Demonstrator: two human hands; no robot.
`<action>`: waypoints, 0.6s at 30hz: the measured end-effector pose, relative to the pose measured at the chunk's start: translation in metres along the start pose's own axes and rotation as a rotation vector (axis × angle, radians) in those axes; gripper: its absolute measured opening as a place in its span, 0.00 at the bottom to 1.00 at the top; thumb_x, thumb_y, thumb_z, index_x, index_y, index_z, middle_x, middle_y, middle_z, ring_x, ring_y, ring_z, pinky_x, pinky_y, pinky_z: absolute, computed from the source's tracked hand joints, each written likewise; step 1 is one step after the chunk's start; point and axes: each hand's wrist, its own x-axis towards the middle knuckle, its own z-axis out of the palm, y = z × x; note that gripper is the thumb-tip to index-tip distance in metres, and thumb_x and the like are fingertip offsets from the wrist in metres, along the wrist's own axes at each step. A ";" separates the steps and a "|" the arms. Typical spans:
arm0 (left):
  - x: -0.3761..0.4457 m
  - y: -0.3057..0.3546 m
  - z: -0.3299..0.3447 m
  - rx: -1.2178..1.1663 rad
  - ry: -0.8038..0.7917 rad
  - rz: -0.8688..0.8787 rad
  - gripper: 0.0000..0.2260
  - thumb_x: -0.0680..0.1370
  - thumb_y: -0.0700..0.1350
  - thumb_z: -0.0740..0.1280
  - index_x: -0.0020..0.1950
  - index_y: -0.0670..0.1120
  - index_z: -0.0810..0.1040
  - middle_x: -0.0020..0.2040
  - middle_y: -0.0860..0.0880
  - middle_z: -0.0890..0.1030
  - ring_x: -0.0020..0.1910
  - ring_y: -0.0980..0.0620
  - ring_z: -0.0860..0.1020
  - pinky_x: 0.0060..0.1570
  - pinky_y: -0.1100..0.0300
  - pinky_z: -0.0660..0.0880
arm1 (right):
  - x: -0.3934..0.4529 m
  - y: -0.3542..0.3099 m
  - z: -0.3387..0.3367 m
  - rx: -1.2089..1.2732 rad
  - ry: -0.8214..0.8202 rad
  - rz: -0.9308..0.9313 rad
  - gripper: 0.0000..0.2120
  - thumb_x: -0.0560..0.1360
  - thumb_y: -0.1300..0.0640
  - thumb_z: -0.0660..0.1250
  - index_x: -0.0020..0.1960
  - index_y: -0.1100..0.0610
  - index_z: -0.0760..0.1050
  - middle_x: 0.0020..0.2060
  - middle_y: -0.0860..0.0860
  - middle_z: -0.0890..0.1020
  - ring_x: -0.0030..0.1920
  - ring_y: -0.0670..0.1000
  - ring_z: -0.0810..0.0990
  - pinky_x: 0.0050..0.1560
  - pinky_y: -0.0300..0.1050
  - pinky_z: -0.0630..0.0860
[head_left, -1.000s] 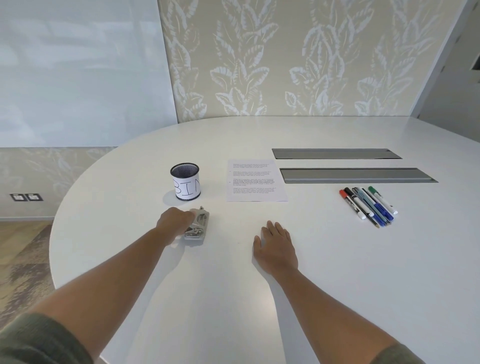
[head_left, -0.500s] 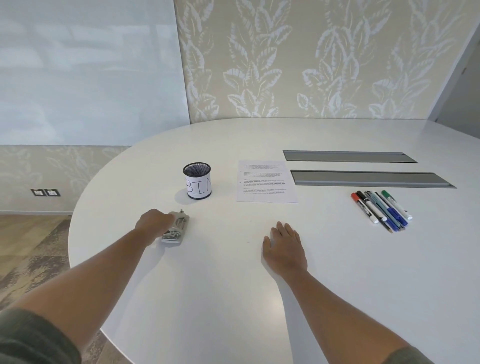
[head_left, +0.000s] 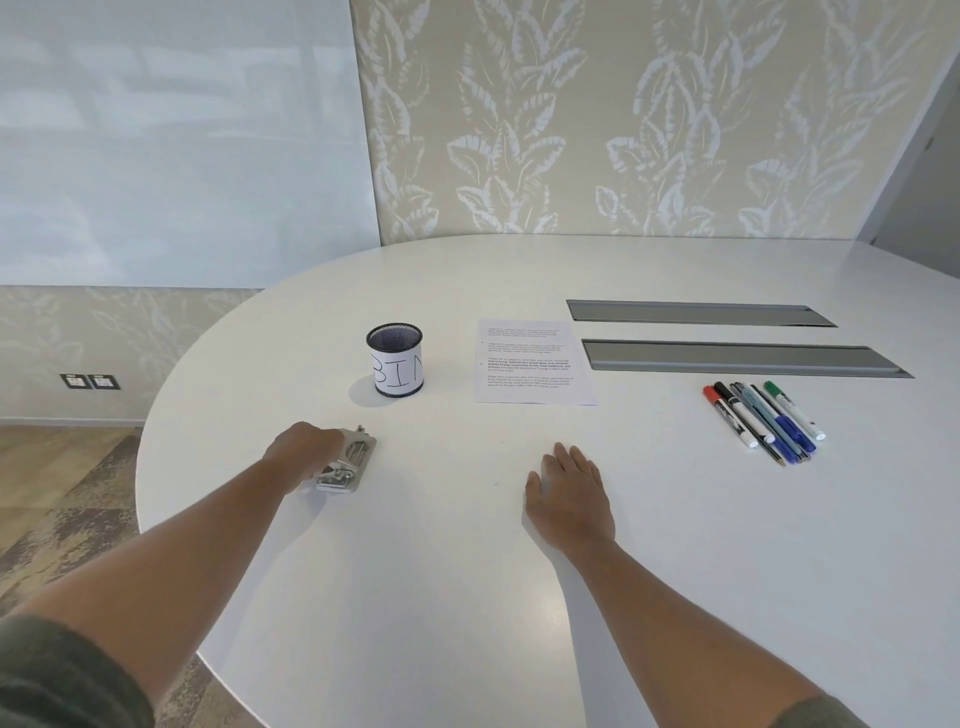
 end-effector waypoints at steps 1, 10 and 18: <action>0.000 0.001 -0.001 0.019 -0.005 0.003 0.07 0.68 0.45 0.62 0.39 0.42 0.75 0.36 0.45 0.77 0.38 0.44 0.74 0.41 0.56 0.71 | 0.000 0.000 0.001 0.000 -0.002 0.004 0.24 0.81 0.48 0.51 0.72 0.58 0.68 0.78 0.53 0.60 0.79 0.53 0.52 0.78 0.48 0.47; -0.007 0.023 0.023 0.232 0.291 0.351 0.14 0.75 0.54 0.66 0.59 0.51 0.78 0.56 0.50 0.78 0.65 0.46 0.68 0.54 0.50 0.74 | 0.005 -0.005 0.003 0.001 0.023 0.037 0.22 0.80 0.49 0.53 0.69 0.59 0.71 0.76 0.54 0.64 0.78 0.55 0.56 0.77 0.49 0.49; -0.028 0.043 0.066 0.167 0.025 0.565 0.07 0.74 0.55 0.70 0.51 0.56 0.81 0.46 0.59 0.82 0.51 0.56 0.78 0.50 0.57 0.74 | 0.012 -0.013 0.002 0.078 0.065 0.080 0.17 0.79 0.51 0.57 0.57 0.60 0.77 0.67 0.51 0.72 0.72 0.53 0.62 0.71 0.48 0.63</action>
